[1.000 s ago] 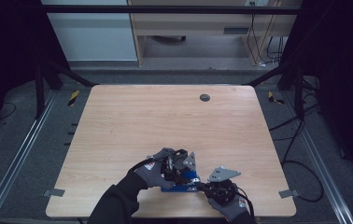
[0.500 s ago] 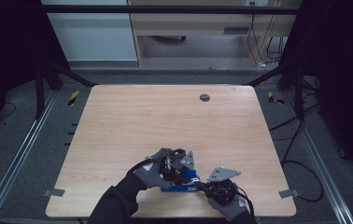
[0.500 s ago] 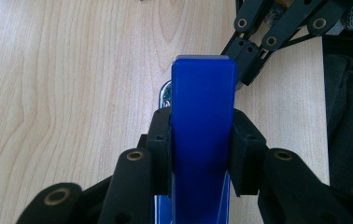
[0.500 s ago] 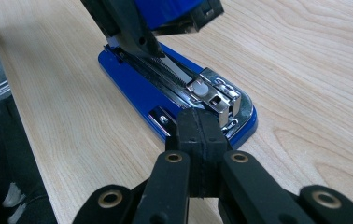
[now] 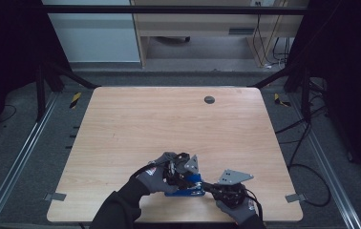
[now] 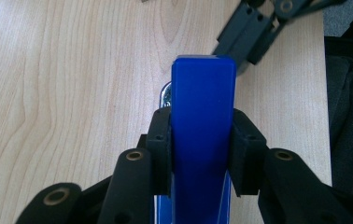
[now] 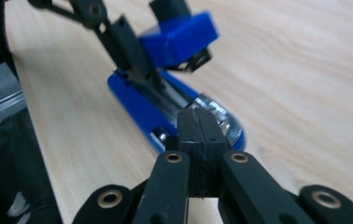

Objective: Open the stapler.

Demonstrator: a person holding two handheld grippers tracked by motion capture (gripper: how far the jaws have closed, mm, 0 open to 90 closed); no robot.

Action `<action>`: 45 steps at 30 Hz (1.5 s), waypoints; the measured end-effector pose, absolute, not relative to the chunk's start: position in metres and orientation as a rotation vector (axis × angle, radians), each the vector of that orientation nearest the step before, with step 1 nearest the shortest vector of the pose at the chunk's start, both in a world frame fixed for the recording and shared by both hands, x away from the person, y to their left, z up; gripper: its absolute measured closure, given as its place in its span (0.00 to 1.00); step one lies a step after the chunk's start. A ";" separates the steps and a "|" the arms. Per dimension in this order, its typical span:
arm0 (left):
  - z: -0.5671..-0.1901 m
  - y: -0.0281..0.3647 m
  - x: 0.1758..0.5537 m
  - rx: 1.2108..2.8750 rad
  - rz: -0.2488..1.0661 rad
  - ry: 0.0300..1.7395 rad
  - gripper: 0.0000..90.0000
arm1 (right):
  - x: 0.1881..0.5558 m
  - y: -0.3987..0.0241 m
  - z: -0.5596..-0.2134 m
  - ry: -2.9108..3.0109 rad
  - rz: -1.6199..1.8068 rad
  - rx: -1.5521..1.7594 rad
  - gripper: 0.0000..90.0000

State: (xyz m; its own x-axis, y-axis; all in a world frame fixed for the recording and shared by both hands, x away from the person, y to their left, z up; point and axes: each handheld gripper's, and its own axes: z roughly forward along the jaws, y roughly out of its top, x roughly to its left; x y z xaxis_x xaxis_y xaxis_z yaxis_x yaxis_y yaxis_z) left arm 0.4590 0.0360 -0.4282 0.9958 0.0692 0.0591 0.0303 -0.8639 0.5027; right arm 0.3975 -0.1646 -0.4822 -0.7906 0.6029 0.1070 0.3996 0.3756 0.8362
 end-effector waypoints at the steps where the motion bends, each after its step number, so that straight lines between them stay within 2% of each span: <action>1: -0.428 0.036 0.459 2.616 0.100 0.070 0.73 | 0.398 -0.165 -0.481 2.411 1.381 0.892 1.00; 19: -0.429 0.035 0.459 2.616 0.114 0.090 0.72 | 0.405 -0.163 -0.478 2.399 1.434 0.868 1.00; 25: -0.424 0.045 0.456 2.587 0.130 0.146 0.62 | 0.405 -0.162 -0.478 2.401 1.445 0.869 1.00; 28: -0.419 0.053 0.452 2.544 0.133 0.179 0.58 | 0.406 -0.162 -0.478 2.397 1.456 0.877 1.00; 35: -0.405 0.075 0.446 2.425 0.211 0.272 0.55 | 0.406 -0.162 -0.478 2.397 1.461 0.880 1.00; 45: -0.397 0.101 0.443 2.228 0.354 0.488 0.58 | 0.406 -0.162 -0.478 2.394 1.468 0.887 1.00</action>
State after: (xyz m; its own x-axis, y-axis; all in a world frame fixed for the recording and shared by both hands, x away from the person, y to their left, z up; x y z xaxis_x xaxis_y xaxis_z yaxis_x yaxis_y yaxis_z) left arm 0.4431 0.1012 -0.3967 0.8858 0.4551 0.0908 0.2281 -0.5973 0.7689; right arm 0.4062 -0.1622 -0.4785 -0.8009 0.5825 0.1388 0.3879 0.3281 0.8614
